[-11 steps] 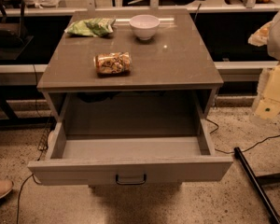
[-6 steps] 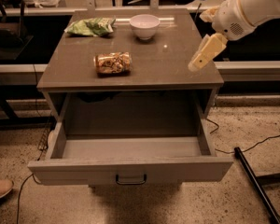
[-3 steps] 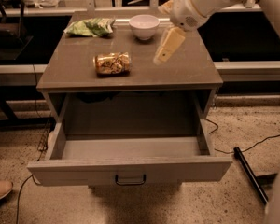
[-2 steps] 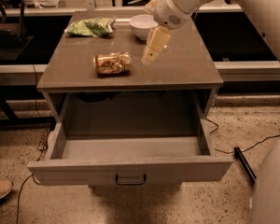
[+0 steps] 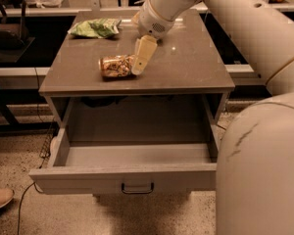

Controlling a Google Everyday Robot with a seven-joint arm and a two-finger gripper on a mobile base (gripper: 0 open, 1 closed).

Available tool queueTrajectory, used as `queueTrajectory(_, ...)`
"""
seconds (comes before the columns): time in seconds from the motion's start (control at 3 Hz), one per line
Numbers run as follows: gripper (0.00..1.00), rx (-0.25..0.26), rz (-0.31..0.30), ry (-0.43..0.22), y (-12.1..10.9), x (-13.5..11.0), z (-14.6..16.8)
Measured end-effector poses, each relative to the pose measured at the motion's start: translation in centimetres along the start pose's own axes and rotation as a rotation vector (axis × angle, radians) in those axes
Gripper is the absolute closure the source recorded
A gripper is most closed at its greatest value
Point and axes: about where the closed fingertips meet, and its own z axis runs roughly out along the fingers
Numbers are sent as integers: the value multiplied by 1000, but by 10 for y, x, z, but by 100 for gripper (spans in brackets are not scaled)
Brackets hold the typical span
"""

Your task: Place orange can into top drawer

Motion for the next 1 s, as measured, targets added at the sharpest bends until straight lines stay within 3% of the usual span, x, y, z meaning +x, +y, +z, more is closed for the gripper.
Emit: queueTrajectory(1.0, 0, -57, 49, 100, 9, 20, 46)
